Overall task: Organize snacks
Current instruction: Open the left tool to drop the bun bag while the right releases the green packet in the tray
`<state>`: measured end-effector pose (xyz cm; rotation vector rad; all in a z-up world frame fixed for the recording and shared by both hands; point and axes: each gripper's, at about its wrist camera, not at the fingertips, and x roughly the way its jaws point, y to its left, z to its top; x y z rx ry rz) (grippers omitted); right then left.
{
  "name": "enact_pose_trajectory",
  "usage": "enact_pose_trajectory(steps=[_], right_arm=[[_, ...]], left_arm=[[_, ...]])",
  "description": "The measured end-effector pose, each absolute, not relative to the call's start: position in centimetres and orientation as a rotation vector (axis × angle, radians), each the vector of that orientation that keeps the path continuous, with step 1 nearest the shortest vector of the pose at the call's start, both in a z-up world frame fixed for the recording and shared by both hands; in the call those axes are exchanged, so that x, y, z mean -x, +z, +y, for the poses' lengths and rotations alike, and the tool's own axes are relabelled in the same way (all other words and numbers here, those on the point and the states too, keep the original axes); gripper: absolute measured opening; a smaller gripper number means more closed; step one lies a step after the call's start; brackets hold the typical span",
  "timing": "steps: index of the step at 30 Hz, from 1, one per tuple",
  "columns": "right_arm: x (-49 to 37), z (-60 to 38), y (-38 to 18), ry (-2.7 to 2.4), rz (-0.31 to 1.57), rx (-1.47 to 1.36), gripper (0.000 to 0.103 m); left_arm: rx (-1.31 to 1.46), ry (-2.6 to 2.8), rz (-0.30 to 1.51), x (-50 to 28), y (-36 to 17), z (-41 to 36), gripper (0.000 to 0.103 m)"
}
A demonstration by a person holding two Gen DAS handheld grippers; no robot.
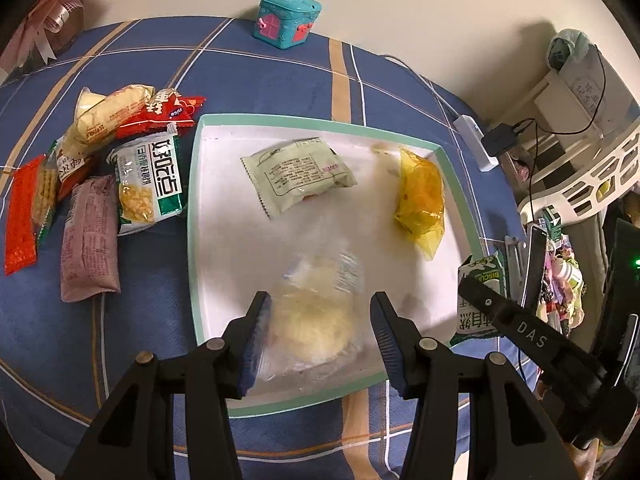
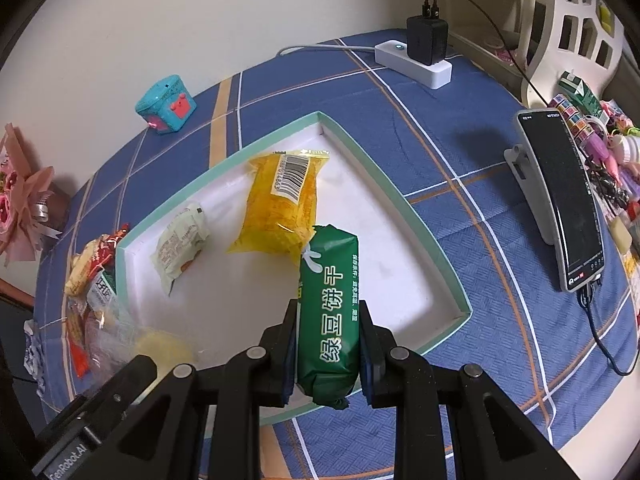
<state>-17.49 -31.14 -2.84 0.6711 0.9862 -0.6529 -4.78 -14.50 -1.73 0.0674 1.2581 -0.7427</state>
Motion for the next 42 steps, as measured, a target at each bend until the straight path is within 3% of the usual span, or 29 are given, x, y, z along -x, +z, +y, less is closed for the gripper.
enact_pose_trajectory(steps=[6, 9, 13, 16, 26, 29, 38, 39, 41, 42], right_arm=[[17.3, -31.2, -3.3, -0.655, 0.993, -0.675, 0.027], [17.3, -31.1, -3.2, -0.655, 0.981, -0.677, 0.027], [17.2, -30.8, -2.7, -0.654, 0.968, -0.654, 0.027], [17.1, -30.7, -2.6, -0.654, 0.965, -0.65, 0.027], [16.9, -30.4, -2.8, -0.664, 0.978, -0.634, 0.027], [16.6, -30.1, -2.8, -0.658, 0.982, -0.629, 0.027], [14.8, -28.4, -2.5, -0.644, 0.991, -0.603, 0.027], [14.5, -28.1, -2.4, -0.64, 0.991, -0.599, 0.03], [13.6, -27.3, -2.3, -0.634, 0.992, -0.581, 0.047], [13.3, -27.0, -2.2, -0.635, 0.992, -0.574, 0.068]], left_arm=[[-0.059, -0.732, 1.267, 4.5, -1.9, -14.4, 0.054], [-0.064, -0.722, 1.271, 4.4, -2.0, -14.3, 0.065], [-0.074, -0.71, 1.261, 4.4, -1.8, -14.1, 0.066], [-0.053, -0.723, 1.254, 4.3, -1.4, -13.9, 0.074], [-0.053, -0.69, 1.211, 3.8, -0.2, -12.9, 0.075], [-0.053, -0.661, 1.205, 3.3, -0.2, -12.2, 0.082], [-0.03, -0.595, 1.201, 0.8, 0.2, -9.9, 0.085], [-0.023, -0.584, 1.202, 0.4, 0.2, -9.4, 0.086], [-0.016, -0.568, 1.205, -0.3, 0.2, -8.8, 0.092], [-0.014, -0.551, 1.205, -0.6, 0.2, -8.2, 0.095]])
